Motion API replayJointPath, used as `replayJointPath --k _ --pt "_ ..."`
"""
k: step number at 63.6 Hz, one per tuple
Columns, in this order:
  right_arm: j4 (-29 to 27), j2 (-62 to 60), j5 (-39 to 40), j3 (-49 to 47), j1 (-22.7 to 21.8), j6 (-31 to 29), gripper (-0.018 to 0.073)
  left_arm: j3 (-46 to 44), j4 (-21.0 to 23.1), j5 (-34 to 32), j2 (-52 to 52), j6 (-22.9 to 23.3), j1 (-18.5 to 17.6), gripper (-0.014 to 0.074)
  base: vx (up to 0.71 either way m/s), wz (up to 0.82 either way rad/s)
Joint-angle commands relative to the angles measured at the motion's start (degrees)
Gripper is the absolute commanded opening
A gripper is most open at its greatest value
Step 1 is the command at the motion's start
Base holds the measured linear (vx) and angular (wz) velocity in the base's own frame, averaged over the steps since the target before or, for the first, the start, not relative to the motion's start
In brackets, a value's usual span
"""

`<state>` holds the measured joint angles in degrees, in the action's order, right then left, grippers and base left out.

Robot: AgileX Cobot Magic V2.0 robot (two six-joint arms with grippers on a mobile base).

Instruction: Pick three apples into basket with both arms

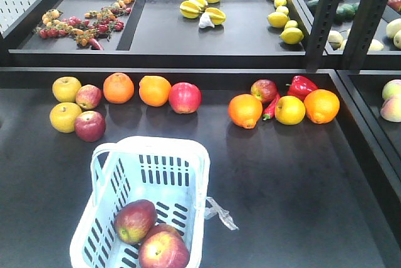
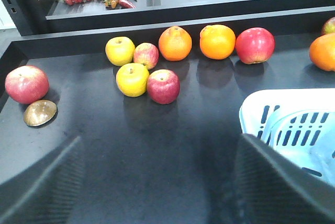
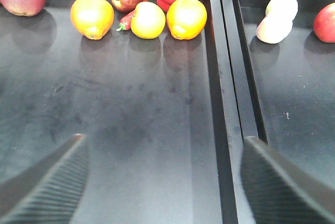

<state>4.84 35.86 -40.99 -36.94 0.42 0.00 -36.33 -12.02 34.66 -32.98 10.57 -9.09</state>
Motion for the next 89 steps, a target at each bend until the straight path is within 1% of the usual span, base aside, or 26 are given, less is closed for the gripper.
replayJointPath --k 1,8,10,12,18,21,23,89 --pt "1.2 0.0 4.1 -1.3 -0.4 -0.3 0.0410 -1.4 -0.5 -3.5 -0.2 0.5 -0.1 0.0471 0.00 0.00" --pt "1.2 0.0 4.1 -1.3 -0.4 -0.3 0.0265 -1.4 -0.5 -3.5 -0.2 0.5 -0.1 0.0349 0.00 0.00" --pt "1.2 0.0 4.1 -1.3 -0.4 -0.3 0.0225 -1.4 -0.5 -3.5 -0.2 0.5 -0.1 0.0290 0.00 0.00" --pt "1.2 0.0 4.1 -1.3 -0.4 -0.3 0.0167 -1.4 -0.5 -3.5 -0.2 0.5 -0.1 0.0238 0.00 0.00" --pt "1.3 0.0 4.1 -1.3 -0.4 -0.3 0.0039 -1.4 -0.5 -3.5 -0.2 0.5 -0.1 0.0099 0.00 0.00" --pt "1.4 0.0 4.1 -1.3 -0.4 -0.3 -0.0010 -1.4 -0.5 -3.5 -0.2 0.5 -0.1 0.0027 0.00 0.00" --pt "1.7 0.0 4.1 -1.3 -0.4 -0.3 -0.0015 -1.4 -0.5 -3.5 -0.2 0.5 -0.1 -0.0010 0.00 0.00" --pt "1.8 0.0 3.6 -1.3 -0.4 -0.3 -0.0009 -1.3 -0.5 -3.5 -0.2 0.5 -0.1 -0.0007 0.00 0.00"
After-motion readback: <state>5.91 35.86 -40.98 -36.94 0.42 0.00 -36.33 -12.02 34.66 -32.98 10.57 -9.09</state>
